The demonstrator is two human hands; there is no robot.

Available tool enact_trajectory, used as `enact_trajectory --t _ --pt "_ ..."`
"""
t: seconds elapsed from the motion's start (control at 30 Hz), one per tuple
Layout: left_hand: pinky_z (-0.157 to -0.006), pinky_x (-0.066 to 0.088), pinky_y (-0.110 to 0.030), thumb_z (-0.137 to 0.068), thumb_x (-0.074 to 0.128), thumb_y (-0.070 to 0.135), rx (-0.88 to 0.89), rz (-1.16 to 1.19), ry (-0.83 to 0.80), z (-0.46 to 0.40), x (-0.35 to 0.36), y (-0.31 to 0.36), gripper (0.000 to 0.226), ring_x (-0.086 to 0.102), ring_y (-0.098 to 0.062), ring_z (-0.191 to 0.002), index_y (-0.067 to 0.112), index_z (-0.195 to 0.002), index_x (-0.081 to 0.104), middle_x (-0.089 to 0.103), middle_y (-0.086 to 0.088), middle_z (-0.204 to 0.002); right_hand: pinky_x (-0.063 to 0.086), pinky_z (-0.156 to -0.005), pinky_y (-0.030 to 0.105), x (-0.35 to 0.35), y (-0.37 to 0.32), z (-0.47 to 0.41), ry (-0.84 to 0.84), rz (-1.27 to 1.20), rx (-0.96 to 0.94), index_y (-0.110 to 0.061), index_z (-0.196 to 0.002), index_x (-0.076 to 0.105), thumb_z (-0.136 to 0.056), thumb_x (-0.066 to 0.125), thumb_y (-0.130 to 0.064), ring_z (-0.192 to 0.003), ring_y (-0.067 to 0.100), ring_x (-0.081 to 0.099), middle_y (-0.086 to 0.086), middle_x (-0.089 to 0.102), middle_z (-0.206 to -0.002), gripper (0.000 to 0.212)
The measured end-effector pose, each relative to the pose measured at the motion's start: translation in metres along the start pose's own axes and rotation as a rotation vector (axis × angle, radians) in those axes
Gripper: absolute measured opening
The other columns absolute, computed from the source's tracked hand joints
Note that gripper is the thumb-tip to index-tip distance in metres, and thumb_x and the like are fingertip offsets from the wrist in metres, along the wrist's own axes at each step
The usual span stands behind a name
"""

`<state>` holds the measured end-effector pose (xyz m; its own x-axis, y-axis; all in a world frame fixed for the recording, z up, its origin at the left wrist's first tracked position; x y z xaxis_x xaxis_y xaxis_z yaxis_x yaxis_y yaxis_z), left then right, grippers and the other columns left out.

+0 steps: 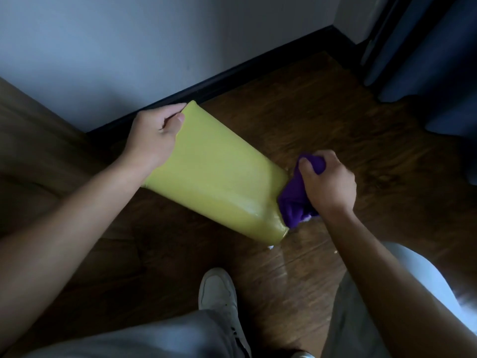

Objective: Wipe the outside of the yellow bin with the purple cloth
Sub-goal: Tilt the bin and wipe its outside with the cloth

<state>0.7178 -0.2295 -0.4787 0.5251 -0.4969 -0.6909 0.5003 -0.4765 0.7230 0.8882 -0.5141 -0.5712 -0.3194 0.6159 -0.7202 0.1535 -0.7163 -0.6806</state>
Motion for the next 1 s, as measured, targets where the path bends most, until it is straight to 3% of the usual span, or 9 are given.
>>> enact_trajectory --t 0.1,0.2,0.27,0.33,0.5,0.63,0.8,0.9,1.0 --pt "-0.088 0.046 -0.007 -0.106 0.052 0.019 0.01 -0.004 0.006 0.001 0.004 0.005 0.033 0.064 0.01 -0.094 0.017 -0.136 0.066 0.069 0.011 -0.116 0.057 -0.084 0.05 0.007 -0.035 0.008 0.042 -0.073 -0.175 -0.028 -0.124 0.059 -0.09 0.055 -0.057 -0.101 0.026 0.065 0.002 0.065 -0.118 0.044" --pt "-0.085 0.042 0.002 -0.106 0.052 0.019 0.007 -0.003 0.018 0.002 0.005 0.006 0.034 0.059 0.026 -0.09 0.017 -0.138 0.064 0.066 0.015 -0.117 0.05 -0.104 0.051 0.032 -0.066 0.018 -0.158 -0.037 -0.221 -0.031 -0.14 0.051 -0.089 0.056 -0.066 -0.13 0.032 0.051 0.007 0.047 -0.148 0.063" --pt "-0.086 0.04 0.003 -0.106 0.052 0.02 -0.01 -0.004 0.029 0.002 0.006 0.004 0.034 0.062 0.019 -0.095 0.017 -0.138 0.064 0.065 0.015 -0.121 0.037 -0.115 0.053 0.051 -0.071 0.031 -0.287 0.096 -0.264 -0.034 -0.151 0.038 -0.087 0.055 -0.073 -0.148 0.035 0.029 0.007 0.027 -0.164 0.077" --pt "-0.087 0.042 0.002 -0.106 0.052 0.021 -0.035 0.001 0.038 0.001 0.005 0.001 0.034 0.064 0.007 -0.104 0.017 -0.137 0.065 0.066 0.014 -0.121 0.031 -0.117 0.054 0.058 -0.061 0.041 -0.252 0.153 -0.299 -0.034 -0.154 0.034 -0.088 0.051 -0.073 -0.152 0.036 0.022 0.009 0.025 -0.166 0.079" --pt "-0.101 0.05 -0.022 -0.104 0.054 0.024 -0.057 0.048 0.04 -0.003 0.004 -0.005 0.033 0.067 -0.006 -0.109 0.018 -0.134 0.067 0.071 0.013 -0.111 0.047 -0.104 0.055 0.051 -0.001 0.043 -0.086 0.145 -0.108 -0.031 -0.147 0.041 -0.093 0.044 -0.066 -0.138 0.04 0.042 0.015 0.041 -0.155 0.064" --pt "-0.095 0.048 -0.011 -0.104 0.054 0.025 -0.084 0.047 0.048 -0.007 0.004 -0.009 0.032 0.065 0.006 -0.101 0.021 -0.132 0.069 0.07 0.019 -0.108 0.057 -0.09 0.051 0.045 0.029 0.039 -0.124 0.022 0.103 -0.035 -0.147 0.037 -0.097 0.04 -0.064 -0.111 0.037 0.063 0.012 0.058 -0.132 0.058" --pt "-0.083 0.044 -0.001 -0.104 0.056 0.025 -0.121 0.069 0.063 -0.008 0.003 -0.015 0.03 0.061 0.022 -0.088 0.021 -0.131 0.07 0.065 0.032 -0.1 0.06 -0.088 0.049 0.041 0.036 0.038 -0.15 -0.066 0.233 -0.028 -0.143 0.046 -0.095 0.048 -0.065 -0.098 0.031 0.068 0.009 0.068 -0.119 0.061" --pt "-0.086 0.045 -0.003 -0.104 0.057 0.026 -0.137 0.099 0.053 -0.006 0.003 -0.018 0.031 0.063 0.015 -0.096 0.02 -0.132 0.068 0.071 0.018 -0.111 0.061 -0.081 0.045 0.034 0.032 0.05 -0.172 -0.005 0.222 -0.024 -0.137 0.047 -0.095 0.045 -0.069 -0.088 0.025 0.067 0.006 0.069 -0.11 0.061" --pt "-0.085 0.043 -0.002 -0.105 0.056 0.025 -0.139 0.085 0.053 -0.004 0.0 -0.023 0.031 0.061 0.015 -0.098 0.018 -0.133 0.067 0.067 0.022 -0.107 0.061 -0.073 0.046 0.032 0.024 0.073 -0.227 0.19 0.111 -0.028 -0.128 0.042 -0.094 0.036 -0.074 -0.083 0.025 0.069 0.001 0.067 -0.101 0.058"
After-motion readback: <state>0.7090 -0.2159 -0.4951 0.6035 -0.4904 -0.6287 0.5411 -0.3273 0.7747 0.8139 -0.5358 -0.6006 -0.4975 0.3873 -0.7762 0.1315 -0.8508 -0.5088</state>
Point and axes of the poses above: each hand's wrist, its own z-axis away from the middle knuckle, its own x-axis out of the palm, y = z × x, the point moved 4 cm from there along -z, towards the middle knuckle
